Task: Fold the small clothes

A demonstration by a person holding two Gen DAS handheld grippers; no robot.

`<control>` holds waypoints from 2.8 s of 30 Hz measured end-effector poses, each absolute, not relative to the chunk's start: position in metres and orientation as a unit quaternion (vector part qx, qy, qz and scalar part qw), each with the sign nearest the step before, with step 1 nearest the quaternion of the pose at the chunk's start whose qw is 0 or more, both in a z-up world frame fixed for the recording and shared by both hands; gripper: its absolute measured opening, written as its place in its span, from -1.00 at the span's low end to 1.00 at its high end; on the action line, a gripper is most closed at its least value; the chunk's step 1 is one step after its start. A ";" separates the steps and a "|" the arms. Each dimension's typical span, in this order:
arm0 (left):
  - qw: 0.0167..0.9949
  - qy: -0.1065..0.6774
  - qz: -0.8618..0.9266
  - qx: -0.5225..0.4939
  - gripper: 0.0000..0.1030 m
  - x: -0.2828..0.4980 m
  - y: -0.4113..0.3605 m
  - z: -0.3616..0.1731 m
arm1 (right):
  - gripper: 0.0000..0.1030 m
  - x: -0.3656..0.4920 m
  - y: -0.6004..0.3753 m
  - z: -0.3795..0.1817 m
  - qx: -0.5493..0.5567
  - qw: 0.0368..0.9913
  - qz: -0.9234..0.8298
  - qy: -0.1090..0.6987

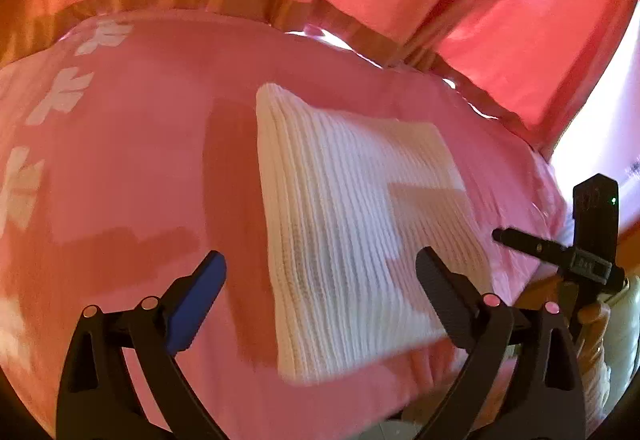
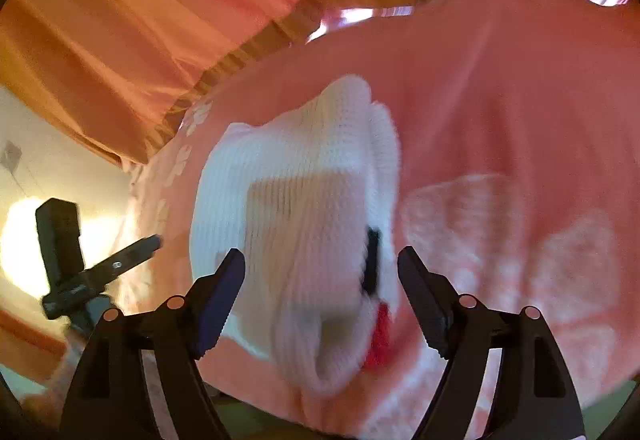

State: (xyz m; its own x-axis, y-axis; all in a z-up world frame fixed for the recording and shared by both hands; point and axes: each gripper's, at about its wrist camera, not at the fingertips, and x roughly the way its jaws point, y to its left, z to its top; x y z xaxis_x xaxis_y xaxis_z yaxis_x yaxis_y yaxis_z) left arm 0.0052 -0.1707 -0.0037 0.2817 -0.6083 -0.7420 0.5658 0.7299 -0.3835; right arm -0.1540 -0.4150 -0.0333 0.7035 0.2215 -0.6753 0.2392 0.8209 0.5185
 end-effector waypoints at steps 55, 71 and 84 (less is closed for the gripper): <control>0.867 0.391 -0.307 -0.023 0.13 0.161 -0.035 0.034 | -0.26 0.075 -0.256 -0.005 0.213 0.905 0.110 0.351; 0.892 0.388 -0.233 -0.002 0.50 0.146 -0.013 0.023 | -1.00 0.074 -0.247 -0.012 0.165 0.907 0.112 0.370; 0.890 0.409 -0.192 0.061 0.53 0.155 -0.022 -0.008 | -1.00 0.073 -0.221 -0.045 0.065 0.889 0.045 0.450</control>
State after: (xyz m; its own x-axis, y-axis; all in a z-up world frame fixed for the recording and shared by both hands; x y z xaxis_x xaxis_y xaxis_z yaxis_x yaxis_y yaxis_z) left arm 0.1555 -0.0218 -0.0080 0.5916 -0.2928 -0.7512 0.3922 0.9185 -0.0491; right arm 0.0726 -0.2212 -0.0449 0.5906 0.1392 -0.7949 -0.0220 0.9874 0.1565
